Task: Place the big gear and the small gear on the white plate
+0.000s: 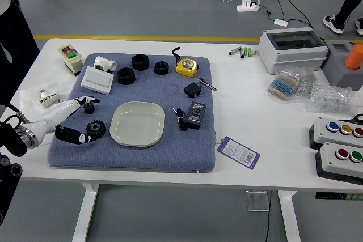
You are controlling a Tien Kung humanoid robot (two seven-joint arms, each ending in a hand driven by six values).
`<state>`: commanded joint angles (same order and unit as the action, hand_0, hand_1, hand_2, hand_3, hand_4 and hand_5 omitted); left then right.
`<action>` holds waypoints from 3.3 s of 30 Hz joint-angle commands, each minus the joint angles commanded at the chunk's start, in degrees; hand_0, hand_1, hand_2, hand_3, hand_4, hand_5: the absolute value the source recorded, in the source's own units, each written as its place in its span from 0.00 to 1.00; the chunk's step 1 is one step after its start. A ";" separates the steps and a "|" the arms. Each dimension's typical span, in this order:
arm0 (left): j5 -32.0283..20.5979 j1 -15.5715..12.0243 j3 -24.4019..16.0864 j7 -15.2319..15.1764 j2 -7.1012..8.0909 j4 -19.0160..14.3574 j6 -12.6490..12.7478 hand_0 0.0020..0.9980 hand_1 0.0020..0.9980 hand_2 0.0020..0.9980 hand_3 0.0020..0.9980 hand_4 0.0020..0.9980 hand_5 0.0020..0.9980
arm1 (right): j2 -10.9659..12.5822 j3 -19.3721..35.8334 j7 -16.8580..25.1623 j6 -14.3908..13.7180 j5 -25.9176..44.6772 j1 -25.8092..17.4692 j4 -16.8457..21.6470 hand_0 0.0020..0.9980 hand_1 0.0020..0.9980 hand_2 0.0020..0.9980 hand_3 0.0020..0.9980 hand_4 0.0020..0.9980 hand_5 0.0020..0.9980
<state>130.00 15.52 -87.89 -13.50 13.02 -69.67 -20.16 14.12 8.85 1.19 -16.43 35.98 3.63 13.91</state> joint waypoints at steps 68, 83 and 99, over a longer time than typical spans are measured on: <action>-0.66 1.96 4.50 0.70 -1.31 -0.99 11.13 0.35 0.44 0.50 0.56 0.00 0.00 | 0.13 0.24 0.03 -0.12 -0.10 0.20 0.01 0.66 0.67 0.74 0.57 0.79 0.68; -4.68 5.60 13.08 -1.68 -5.99 2.85 12.98 0.43 0.55 0.59 0.61 0.81 0.14 | 0.21 0.08 0.09 -0.34 -0.01 0.42 0.08 0.66 0.67 0.74 0.57 0.79 0.68; -0.63 6.05 12.69 -1.02 -7.09 6.02 14.49 0.66 0.75 0.79 0.76 1.00 0.39 | 0.24 -0.42 0.16 -0.39 0.18 0.08 0.09 0.66 0.67 0.74 0.57 0.79 0.68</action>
<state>129.37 21.57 -75.19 -14.52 5.93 -63.65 -5.67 14.37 8.43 1.34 -16.81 36.15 3.71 14.00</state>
